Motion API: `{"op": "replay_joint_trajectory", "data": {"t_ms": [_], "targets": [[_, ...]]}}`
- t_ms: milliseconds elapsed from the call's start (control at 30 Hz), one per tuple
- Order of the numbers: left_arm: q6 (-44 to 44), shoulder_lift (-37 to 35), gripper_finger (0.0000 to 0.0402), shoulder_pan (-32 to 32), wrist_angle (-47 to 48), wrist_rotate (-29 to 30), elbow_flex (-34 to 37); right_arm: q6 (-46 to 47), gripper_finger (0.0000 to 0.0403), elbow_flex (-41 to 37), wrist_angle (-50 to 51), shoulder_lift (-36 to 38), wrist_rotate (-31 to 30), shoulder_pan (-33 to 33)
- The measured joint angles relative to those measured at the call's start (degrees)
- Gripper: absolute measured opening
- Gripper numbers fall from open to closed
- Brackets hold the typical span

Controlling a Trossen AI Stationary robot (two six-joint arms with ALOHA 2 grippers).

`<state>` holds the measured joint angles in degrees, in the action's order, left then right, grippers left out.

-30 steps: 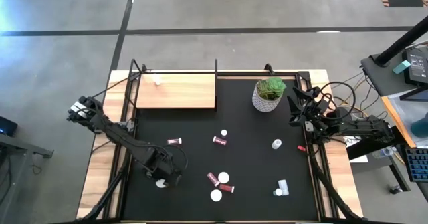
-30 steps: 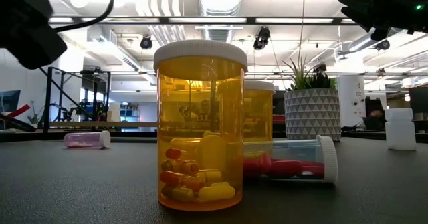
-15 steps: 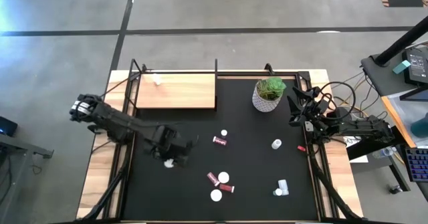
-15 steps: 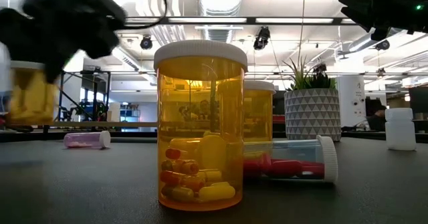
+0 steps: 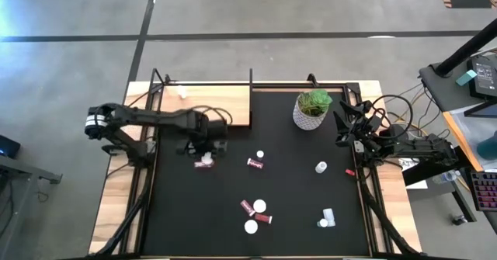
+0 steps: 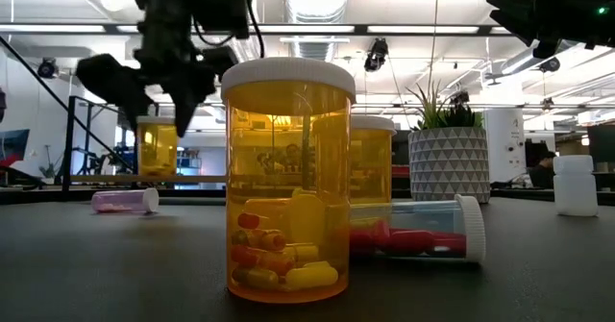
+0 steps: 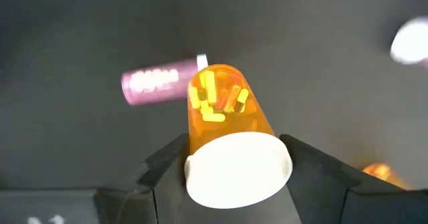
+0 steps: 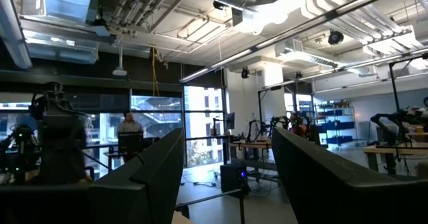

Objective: Pick and place medicine bottles onto shelf by color
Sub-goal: Put the bottom left orange pill bottle on the shelf

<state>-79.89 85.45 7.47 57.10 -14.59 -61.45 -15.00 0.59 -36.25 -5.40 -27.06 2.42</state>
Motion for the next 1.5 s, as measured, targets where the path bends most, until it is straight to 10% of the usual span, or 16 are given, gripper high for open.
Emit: {"op": "replay_joint_trajectory", "data": {"t_ms": [900, 1500], "targets": [[30.0, 5.5, 0.0199, 36.4, 8.6, 4.2, -11.2, 0.0, 0.0215, 0.0, 0.0, 0.0, 0.0, 0.0], [39.8, 17.9, 0.0199, 46.2, 13.7, 4.8, -25.1, 0.0, 0.0215, 0.0, 0.0, 0.0, 0.0, 0.0]]}}
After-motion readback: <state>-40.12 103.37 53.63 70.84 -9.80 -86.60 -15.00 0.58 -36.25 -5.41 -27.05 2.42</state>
